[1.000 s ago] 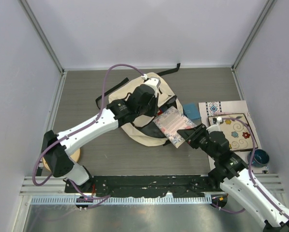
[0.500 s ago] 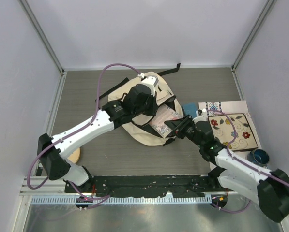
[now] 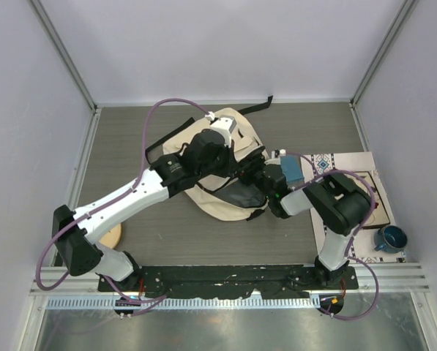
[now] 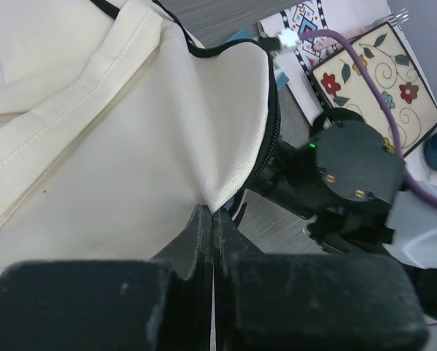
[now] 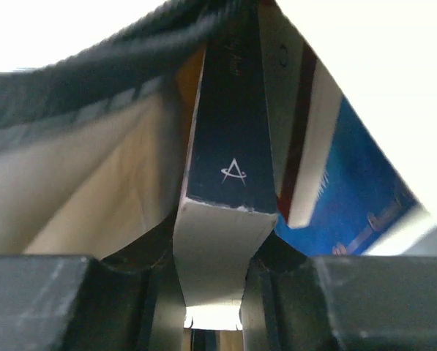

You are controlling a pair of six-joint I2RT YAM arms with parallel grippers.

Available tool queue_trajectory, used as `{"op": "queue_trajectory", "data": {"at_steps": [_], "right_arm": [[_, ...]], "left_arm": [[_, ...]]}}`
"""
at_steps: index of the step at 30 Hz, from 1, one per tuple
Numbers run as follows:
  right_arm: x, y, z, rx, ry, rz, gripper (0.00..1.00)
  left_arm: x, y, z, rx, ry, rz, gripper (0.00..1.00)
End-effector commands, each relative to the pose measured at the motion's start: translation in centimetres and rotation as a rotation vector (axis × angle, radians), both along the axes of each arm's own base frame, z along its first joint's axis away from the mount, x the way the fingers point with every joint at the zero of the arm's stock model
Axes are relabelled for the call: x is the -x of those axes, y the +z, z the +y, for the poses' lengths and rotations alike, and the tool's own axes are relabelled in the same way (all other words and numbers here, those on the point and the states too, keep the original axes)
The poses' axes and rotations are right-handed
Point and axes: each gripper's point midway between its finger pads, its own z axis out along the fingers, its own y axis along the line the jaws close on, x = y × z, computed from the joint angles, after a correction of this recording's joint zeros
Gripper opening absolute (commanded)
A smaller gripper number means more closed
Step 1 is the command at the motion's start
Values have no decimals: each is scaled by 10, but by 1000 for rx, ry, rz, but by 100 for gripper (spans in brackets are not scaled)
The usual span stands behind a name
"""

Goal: Pack the student bag
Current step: Place the book in the student bag.

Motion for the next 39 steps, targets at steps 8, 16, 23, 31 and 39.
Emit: {"op": "queue_trajectory", "data": {"at_steps": [8, 16, 23, 31, 39], "right_arm": [[-25, 10, 37, 13, -63, -80, 30], [20, -31, 11, 183, 19, 20, 71], [46, -23, -13, 280, 33, 27, 83], [86, -29, -54, 410, 33, 64, 84], [109, 22, -116, 470, -147, -28, 84]], "left_arm": [[6, 49, -11, 167, -34, -69, 0], [6, 45, -9, 164, -34, -63, 0], [7, 34, -6, 157, -27, -42, 0], [7, 20, 0, 140, -10, -17, 0], [12, -13, -2, 115, -19, 67, 23]]}}
